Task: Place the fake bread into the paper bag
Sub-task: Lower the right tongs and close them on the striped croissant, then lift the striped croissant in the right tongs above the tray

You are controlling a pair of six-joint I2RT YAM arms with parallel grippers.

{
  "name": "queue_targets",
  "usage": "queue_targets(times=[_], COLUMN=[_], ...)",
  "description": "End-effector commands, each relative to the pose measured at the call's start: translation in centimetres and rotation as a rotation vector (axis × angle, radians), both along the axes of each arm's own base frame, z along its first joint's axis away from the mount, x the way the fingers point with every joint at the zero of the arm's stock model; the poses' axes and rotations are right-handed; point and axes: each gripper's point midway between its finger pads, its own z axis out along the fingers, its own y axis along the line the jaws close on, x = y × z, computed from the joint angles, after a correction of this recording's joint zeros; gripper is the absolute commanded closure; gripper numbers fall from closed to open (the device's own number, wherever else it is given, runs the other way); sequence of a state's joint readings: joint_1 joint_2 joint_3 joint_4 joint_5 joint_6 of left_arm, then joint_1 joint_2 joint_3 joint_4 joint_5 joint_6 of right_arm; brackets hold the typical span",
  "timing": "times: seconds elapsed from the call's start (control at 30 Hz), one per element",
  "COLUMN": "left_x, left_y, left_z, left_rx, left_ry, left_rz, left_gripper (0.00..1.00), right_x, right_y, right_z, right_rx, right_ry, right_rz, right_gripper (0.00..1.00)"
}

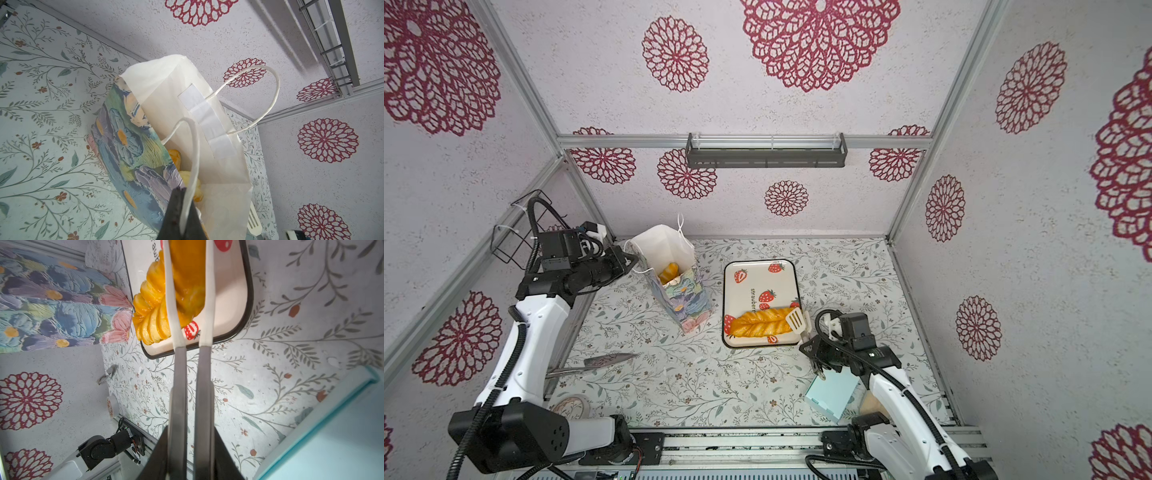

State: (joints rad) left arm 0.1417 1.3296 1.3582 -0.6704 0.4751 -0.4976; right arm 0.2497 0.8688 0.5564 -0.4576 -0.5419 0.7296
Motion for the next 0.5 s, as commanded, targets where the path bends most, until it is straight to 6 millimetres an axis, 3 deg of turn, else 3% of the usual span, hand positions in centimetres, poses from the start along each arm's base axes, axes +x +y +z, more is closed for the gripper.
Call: queue_targets(times=[0.0,0.47], left_x=[0.0,-0.4], left_y=[-0.2,-0.2], left_z=[0.5,1.0], left_rx=[0.014,0.023], left_ry=[-0.009,-0.016], left_rz=[-0.004,-0.004], left_gripper=[0.96,0.96], right_x=[1.8,3.5], right_y=[0.6,0.4], right_z=[4.1,10.3], right_rx=[0.084,0.112], right_ry=[-0.14,-0.3], right_rz=[-0.003,-0.015], right_gripper=[0.78,0.78])
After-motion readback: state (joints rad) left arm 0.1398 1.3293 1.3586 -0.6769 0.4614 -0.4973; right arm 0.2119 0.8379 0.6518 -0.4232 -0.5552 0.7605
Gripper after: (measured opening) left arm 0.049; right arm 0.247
